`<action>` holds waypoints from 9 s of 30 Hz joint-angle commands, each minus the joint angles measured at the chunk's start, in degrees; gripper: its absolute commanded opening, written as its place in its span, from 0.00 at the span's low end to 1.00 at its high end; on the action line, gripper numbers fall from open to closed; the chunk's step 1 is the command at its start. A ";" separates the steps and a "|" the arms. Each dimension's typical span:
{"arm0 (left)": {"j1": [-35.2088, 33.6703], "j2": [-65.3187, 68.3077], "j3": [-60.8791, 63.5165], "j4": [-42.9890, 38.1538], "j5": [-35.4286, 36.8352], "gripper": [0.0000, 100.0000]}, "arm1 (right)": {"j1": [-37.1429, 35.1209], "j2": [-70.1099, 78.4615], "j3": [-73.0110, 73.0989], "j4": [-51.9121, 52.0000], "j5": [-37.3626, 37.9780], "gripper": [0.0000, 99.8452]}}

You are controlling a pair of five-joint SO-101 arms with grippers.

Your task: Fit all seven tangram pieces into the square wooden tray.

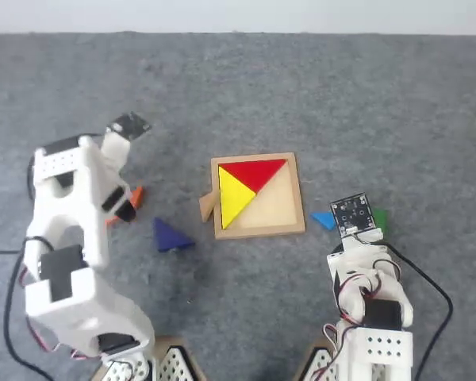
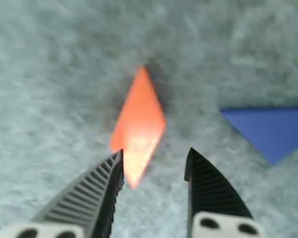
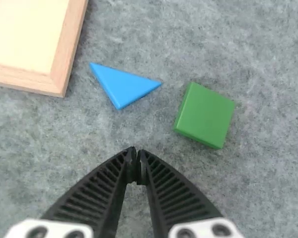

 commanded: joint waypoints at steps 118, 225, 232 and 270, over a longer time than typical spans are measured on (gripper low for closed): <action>16.70 14.07 -31.52 27.52 5.45 0.04 | -0.13 -3.38 0.88 6.90 0.53 0.01; 18.46 41.23 -67.56 24.53 9.32 0.08 | -0.13 -3.38 0.88 6.90 0.53 0.01; 10.29 33.67 -58.77 29.36 5.71 0.07 | -0.13 -3.38 0.88 6.90 0.53 0.01; 11.16 7.91 -10.86 -10.99 -2.55 0.20 | -0.13 -3.38 0.88 6.90 0.53 0.01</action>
